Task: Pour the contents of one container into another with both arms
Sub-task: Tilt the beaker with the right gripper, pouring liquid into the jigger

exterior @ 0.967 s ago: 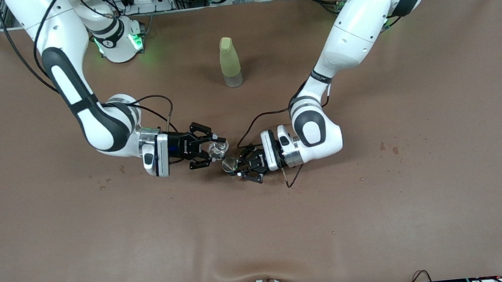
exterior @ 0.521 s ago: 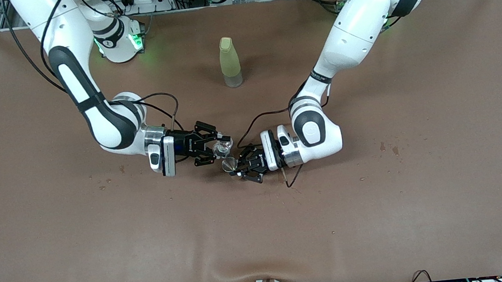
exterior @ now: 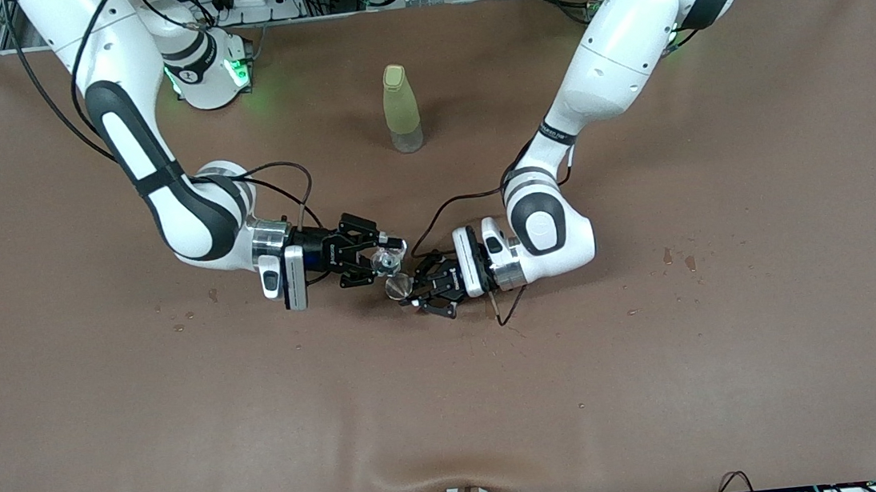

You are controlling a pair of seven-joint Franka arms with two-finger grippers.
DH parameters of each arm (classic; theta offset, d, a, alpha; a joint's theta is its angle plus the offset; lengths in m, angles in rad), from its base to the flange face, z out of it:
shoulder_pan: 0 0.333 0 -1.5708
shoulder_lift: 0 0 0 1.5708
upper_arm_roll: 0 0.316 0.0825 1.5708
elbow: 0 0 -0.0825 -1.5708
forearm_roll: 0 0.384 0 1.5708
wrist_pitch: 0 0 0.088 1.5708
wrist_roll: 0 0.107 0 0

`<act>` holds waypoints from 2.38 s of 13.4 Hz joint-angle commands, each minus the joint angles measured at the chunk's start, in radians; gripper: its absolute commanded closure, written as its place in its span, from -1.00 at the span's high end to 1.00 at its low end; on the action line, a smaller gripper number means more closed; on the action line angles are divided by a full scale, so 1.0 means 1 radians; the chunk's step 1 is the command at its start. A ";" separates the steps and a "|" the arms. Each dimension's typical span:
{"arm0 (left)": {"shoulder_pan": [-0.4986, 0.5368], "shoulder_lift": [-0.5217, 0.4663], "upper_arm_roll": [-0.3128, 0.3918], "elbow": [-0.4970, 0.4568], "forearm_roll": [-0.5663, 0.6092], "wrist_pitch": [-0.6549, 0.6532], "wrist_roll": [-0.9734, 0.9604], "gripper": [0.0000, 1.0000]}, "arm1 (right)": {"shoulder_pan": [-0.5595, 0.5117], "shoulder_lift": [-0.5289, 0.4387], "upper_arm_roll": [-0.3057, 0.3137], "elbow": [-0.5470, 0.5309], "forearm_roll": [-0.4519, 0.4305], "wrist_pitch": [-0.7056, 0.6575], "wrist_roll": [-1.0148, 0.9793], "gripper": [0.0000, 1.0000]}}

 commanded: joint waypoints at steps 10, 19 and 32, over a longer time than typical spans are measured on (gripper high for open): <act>-0.015 0.015 0.009 0.029 -0.034 0.017 -0.002 -1.00 | 0.018 0.020 0.001 0.013 0.041 0.019 0.165 -1.00; -0.015 0.015 0.009 0.030 -0.044 0.015 -0.002 -1.00 | 0.040 0.021 0.002 0.023 0.064 0.068 0.378 -1.00; -0.015 0.015 0.008 0.029 -0.045 0.017 -0.002 -1.00 | 0.055 0.020 0.002 0.041 0.069 0.119 0.616 -1.00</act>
